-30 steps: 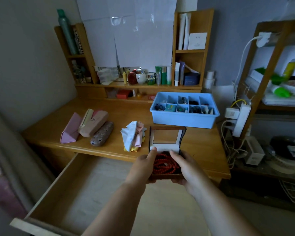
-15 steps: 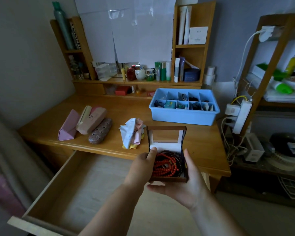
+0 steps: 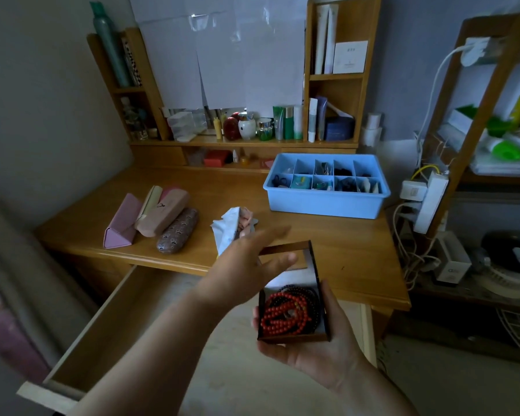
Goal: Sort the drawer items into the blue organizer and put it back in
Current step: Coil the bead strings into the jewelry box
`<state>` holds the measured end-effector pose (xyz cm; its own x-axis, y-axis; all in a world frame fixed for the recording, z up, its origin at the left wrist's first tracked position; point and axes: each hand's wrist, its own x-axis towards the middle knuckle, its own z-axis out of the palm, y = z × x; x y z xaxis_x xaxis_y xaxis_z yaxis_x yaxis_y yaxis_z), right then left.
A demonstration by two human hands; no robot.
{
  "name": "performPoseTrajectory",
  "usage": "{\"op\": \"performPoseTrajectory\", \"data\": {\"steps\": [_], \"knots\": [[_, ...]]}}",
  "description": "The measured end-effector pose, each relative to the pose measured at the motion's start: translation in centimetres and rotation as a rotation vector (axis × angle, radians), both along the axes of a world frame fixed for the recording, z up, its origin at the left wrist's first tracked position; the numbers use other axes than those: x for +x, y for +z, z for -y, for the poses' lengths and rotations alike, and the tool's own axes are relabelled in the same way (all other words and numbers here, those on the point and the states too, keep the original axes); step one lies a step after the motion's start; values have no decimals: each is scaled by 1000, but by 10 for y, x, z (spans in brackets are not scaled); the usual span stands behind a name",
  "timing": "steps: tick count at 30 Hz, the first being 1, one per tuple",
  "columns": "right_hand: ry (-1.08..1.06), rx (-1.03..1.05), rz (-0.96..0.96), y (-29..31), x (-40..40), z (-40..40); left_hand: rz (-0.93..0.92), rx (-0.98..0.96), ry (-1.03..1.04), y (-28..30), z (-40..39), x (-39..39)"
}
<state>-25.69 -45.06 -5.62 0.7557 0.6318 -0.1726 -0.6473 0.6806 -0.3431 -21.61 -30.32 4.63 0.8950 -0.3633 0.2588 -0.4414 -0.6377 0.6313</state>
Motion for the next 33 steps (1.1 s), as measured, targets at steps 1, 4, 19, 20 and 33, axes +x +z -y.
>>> {"op": "performPoseTrajectory", "data": {"steps": [1,4,19,20,33], "knots": [[-1,-6,-18,-2,0,0,59,73,-19,2,4,-2],[-38,-13,-80,-11,1,3,223,134,-79,-6,13,-12],[-107,-21,-20,3,17,21,279,112,-28,-60,18,-28],[-116,-34,-24,2,17,22,183,117,-36,-57,16,-23],[-319,-493,-16,22,107,54,44,239,-102,-35,28,85]]}}
